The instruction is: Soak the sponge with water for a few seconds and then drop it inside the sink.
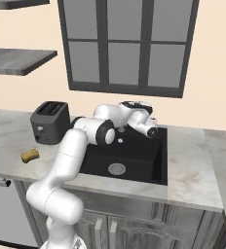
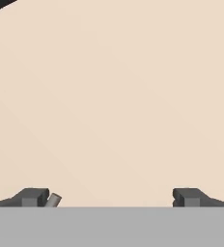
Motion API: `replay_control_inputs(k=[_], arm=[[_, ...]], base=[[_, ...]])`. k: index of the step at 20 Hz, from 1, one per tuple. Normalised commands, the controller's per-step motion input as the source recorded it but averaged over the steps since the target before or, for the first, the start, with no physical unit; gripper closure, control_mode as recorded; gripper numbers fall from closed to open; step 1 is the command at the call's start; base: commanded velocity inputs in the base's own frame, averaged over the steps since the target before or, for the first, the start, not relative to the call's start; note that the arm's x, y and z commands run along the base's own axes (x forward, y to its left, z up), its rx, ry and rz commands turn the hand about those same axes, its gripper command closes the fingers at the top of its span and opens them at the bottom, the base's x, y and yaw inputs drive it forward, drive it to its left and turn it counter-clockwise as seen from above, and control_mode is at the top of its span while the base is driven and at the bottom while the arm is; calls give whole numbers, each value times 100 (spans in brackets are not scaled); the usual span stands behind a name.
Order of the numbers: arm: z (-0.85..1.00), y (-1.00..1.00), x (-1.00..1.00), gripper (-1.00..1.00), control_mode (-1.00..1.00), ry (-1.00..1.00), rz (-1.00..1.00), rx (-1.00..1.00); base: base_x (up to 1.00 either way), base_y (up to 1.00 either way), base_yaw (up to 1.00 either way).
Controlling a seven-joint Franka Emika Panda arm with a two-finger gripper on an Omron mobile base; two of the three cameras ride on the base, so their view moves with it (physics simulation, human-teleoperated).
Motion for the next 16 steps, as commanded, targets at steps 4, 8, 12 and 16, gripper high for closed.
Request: replay_control_inputs(k=[4,8,12,16], arm=[[-39,-38,0,-100,-100,0,-3,1],[-43,-40,0,-100,-100,0,-3,2],[-46,-39,0,-100,-100,0,-4,1],[-50,-40,0,-100,-100,1,-5,0]], base=[[0,0,0],[0,0,0],[0,0,0],[0,0,0]])
